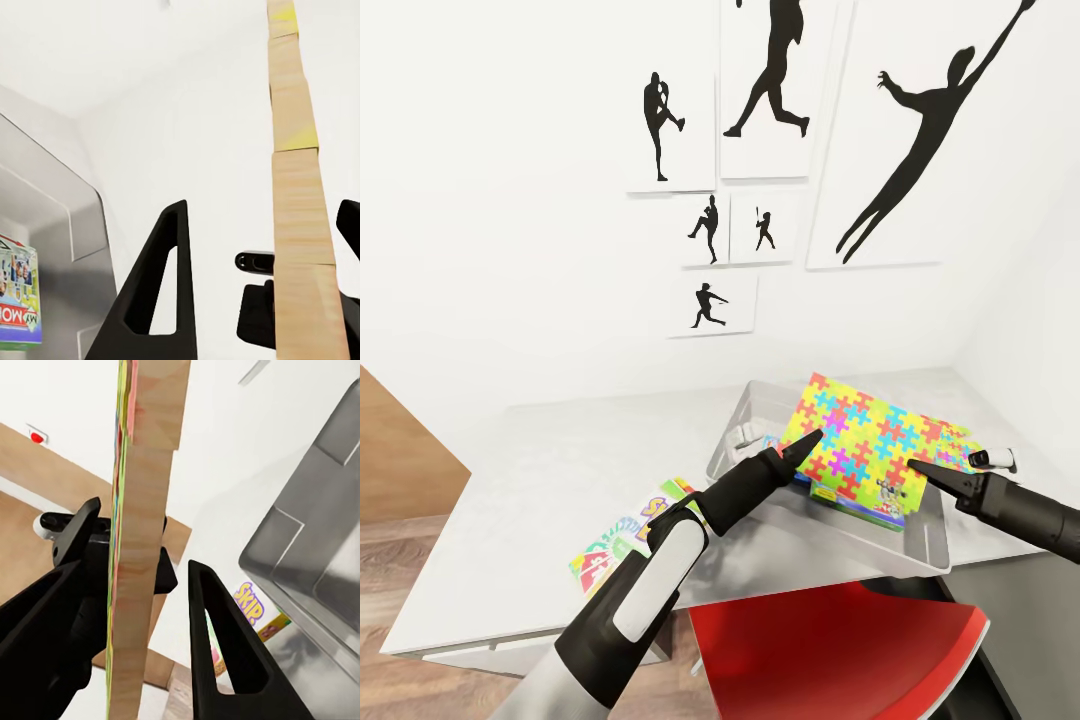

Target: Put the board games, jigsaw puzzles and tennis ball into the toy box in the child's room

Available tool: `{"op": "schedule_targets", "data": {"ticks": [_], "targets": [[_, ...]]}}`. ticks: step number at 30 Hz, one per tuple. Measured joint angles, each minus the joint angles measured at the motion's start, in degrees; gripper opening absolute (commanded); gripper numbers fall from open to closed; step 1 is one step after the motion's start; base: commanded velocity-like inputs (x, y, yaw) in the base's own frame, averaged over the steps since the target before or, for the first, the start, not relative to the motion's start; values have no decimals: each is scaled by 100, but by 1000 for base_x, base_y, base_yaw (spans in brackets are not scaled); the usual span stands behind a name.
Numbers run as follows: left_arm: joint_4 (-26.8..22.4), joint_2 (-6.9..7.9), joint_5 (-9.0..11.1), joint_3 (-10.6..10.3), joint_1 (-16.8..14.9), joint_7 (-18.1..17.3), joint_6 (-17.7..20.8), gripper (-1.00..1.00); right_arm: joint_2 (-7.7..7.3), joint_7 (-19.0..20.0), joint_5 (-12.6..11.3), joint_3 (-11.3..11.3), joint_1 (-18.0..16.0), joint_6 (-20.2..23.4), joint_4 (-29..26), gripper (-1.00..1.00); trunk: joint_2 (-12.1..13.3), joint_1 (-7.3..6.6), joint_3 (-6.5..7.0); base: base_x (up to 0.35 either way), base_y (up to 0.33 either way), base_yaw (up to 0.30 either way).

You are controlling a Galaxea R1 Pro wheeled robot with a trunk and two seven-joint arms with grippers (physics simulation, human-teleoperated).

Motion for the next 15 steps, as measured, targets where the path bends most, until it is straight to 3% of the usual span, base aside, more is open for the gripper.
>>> {"op": "schedule_targets", "data": {"ticks": [14, 15], "targets": [[6, 6, -17, 11, 0, -45, 13, -100, -2, -29, -38, 1, 1, 1, -2, -100, 0, 0, 0, 0, 0, 0], [6, 6, -19, 11, 0, -48, 12, 100, -2, -29, -39, 1, 1, 1, -2, -100, 0, 0, 0, 0, 0, 0]]}}
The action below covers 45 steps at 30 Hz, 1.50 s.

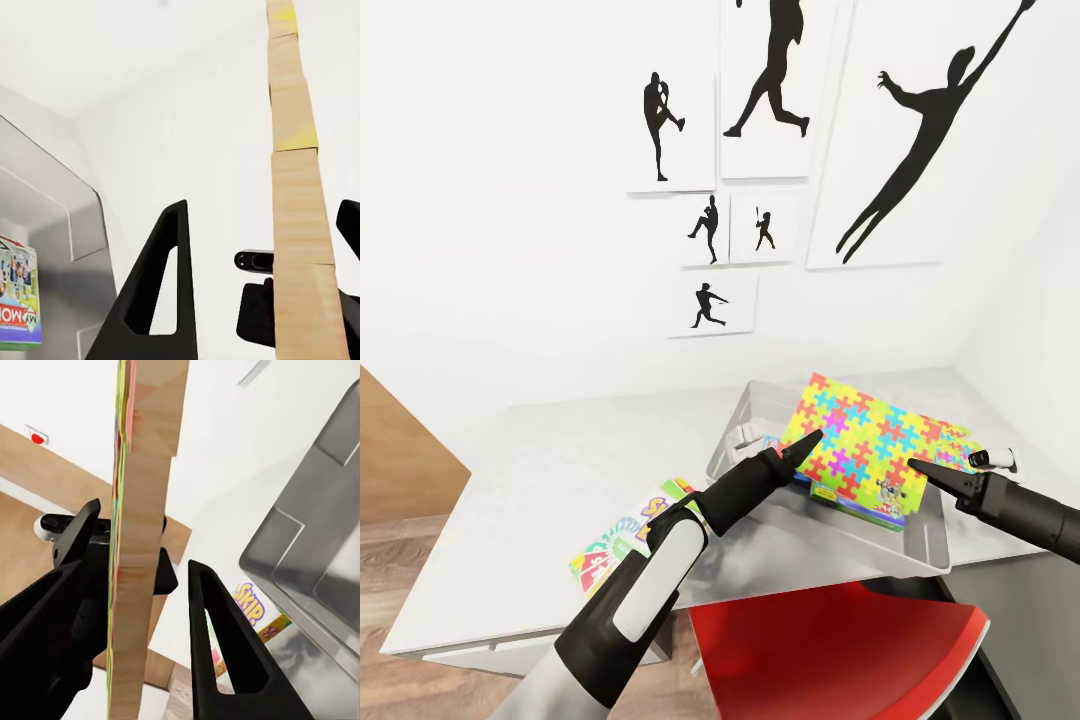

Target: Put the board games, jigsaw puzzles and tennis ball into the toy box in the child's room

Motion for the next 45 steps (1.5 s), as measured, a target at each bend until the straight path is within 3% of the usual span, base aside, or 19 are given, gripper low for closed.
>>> {"op": "schedule_targets", "data": {"ticks": [23, 29, 37, 42, 45], "targets": [[-108, 23, 24, -9, -5, -26, 59, 100, -19, -6, 52, -23, -2, -3, 3, -100, 0, 0, 0, 0, 0, 0], [-431, 71, 37, 65, 1, 201, 387, 100, -75, -9, 40, -53, -39, -3, 23, -100, 0, 0, 0, 0, 0, 0], [-804, 123, 59, 574, 71, 743, 976, 100, -200, -12, 38, -192, -297, -3, 435, -100, 0, 0, 0, 0, 0, 0], [-958, 162, 65, 955, 185, 1182, 1266, 100, -400, -5, 33, -274, -469, -7, 860, -100, 0, 0, 0, 0, 0, 0], [-999, 168, 50, 1054, 211, 1368, 1365, 100, -459, -3, 21, -288, -500, -3, 948, -100, 0, 0, 0, 0, 0, 0]]}}
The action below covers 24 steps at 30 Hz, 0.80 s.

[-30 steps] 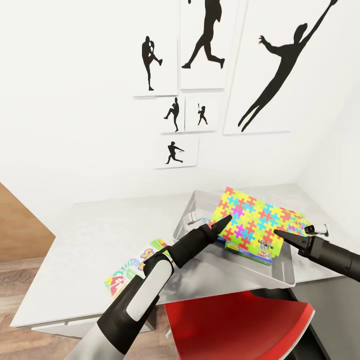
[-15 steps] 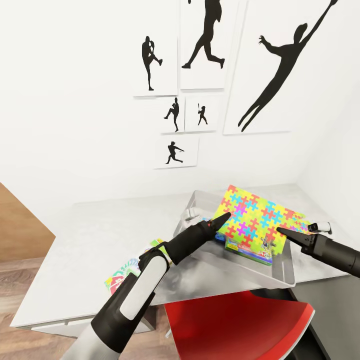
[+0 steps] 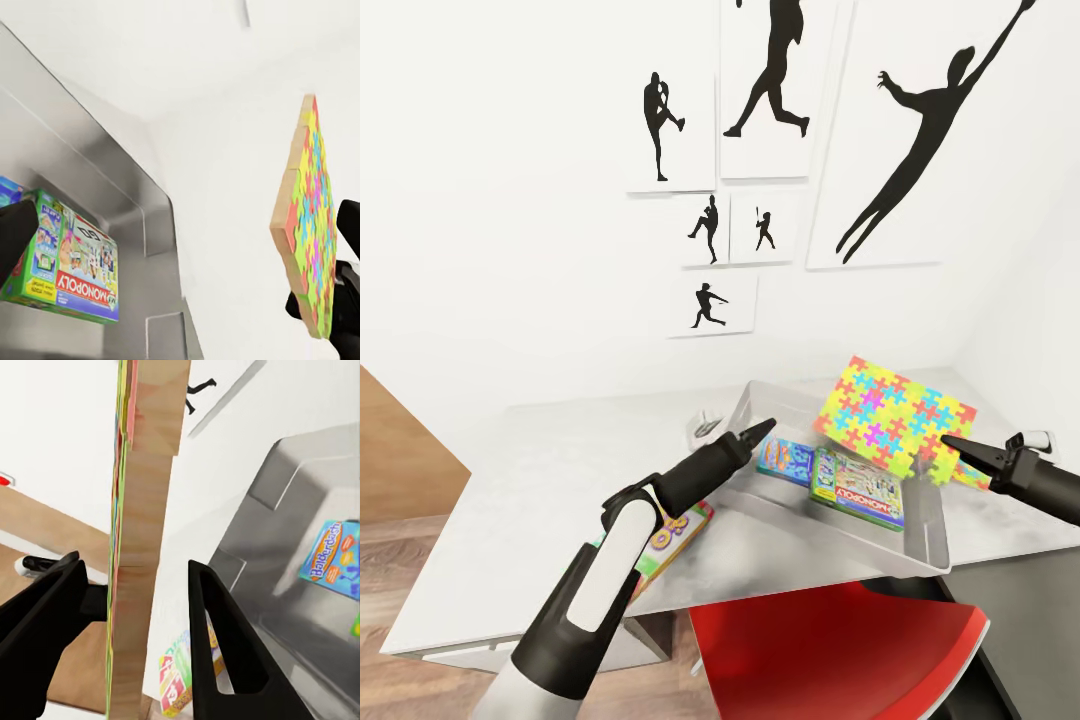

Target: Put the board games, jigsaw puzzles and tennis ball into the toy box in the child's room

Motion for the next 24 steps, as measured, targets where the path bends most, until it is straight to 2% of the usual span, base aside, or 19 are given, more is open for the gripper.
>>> {"op": "schedule_targets", "data": {"ticks": [6, 10, 12, 15, 16, 18, 20, 21, 24], "targets": [[-237, 43, -29, 143, 35, 483, 144, 100, -88, -2, 1, -19, -42, -2, 125, -100, 0, 0, 0, 0, 0, 0], [-339, 96, -22, 215, 39, 669, 202, 100, -112, -7, 4, -18, -50, 0, 156, -100, 0, 0, 0, 0, 0, 0], [-418, 141, 18, 354, 38, 848, 333, 100, -139, -18, 18, -2, -55, -2, 178, -100, 0, 0, 0, 0, 0, 0], [-491, 170, 193, 623, 9, 1127, 689, 100, -168, -141, 39, 41, -63, -6, 197, -100, 0, 0, 0, 0, 0, 0], [-491, 170, 198, 626, 8, 1131, 693, 100, -168, -142, 25, 41, -63, 0, 197, -100, 0, 0, 0, 0, 0, 0], [-520, 179, 355, 780, -16, 1318, 923, 100, -176, -356, 52, 134, -106, -10, 209, -100, 1, 0, 0, 0, 0, 0], [-540, 185, 515, 890, -40, 1478, 1083, 100, -172, -683, 60, 333, -209, -15, 253, -100, 1, 0, 0, 0, 0, 0], [-540, 185, 519, 892, -40, 1480, 1085, 100, -172, -687, 28, 337, -212, -4, 253, -100, 0, 0, 0, 0, 0, 0], [-554, 190, 694, 992, -64, 1624, 1222, 100, -153, -1189, 38, 778, -429, -17, 438, -100, 1, 0, 0, 0, 0, 0]]}}
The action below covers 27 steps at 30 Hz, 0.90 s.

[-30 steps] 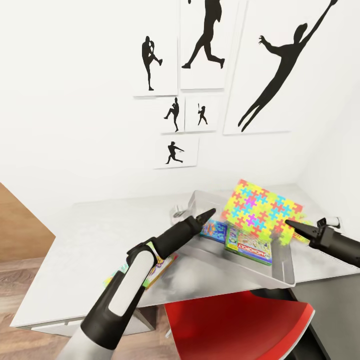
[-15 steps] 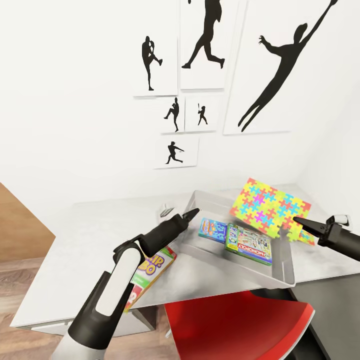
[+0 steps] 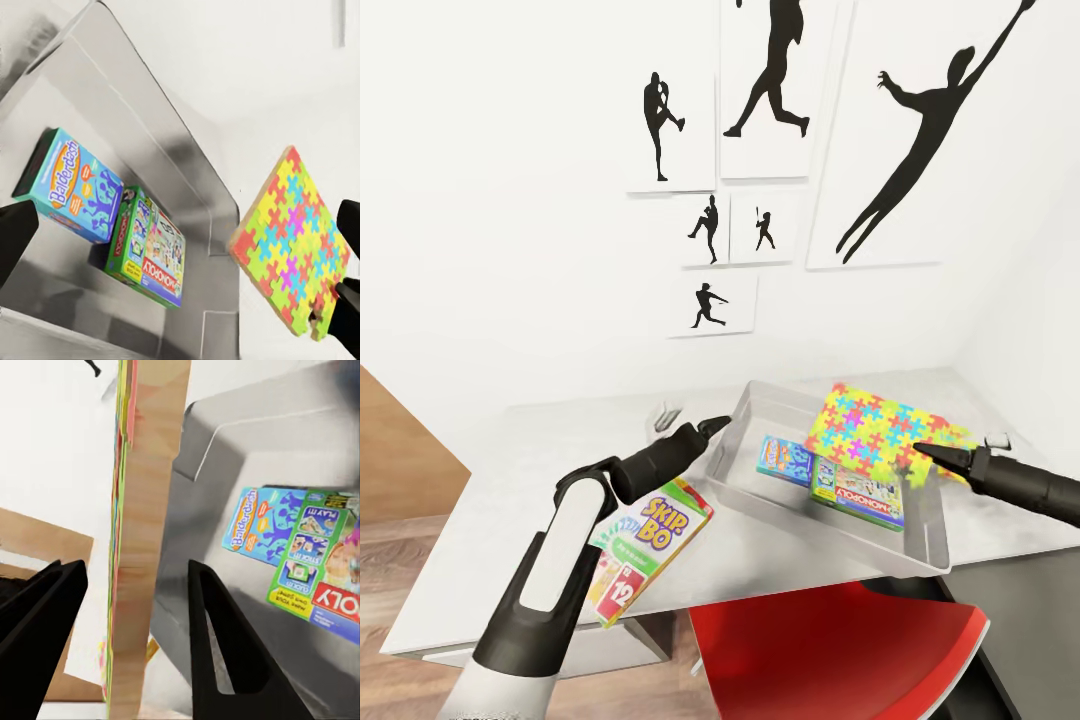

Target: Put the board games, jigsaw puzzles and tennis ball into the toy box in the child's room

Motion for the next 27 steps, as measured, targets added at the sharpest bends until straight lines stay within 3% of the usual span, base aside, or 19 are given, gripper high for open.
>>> {"op": "schedule_targets", "data": {"ticks": [1, 5, 6, 11, 19, 27], "targets": [[-1, 0, 2, 1, 0, 2, 1, 100, 0, -3, -32, 5, -4, 9, 2, -100, -1, 0, 0, 0, 0, 0], [-12, 3, 143, 71, -20, 92, 91, 100, 26, -363, -40, 582, -336, 7, 347, -100, 0, 0, 0, 0, 0, 0], [-12, 3, 144, 72, -20, 93, 92, 100, 26, -364, -56, 587, -340, 11, 349, -100, -1, -1, 0, 0, 0, 0], [-19, 5, 266, 142, -52, 135, 134, 100, 41, -539, -66, 1089, -668, 12, 672, -100, 0, 0, 0, 0, 0, 0], [-27, 5, 322, 172, -77, 150, 174, 100, 49, -598, -70, 1325, -895, 23, 814, -100, 0, 0, 0, 0, 0, 0], [-29, 4, 337, 180, -88, 154, 198, 100, 54, -631, -70, 1386, -980, 28, 858, -100, 0, -1, 0, 0, 0, 0]]}}
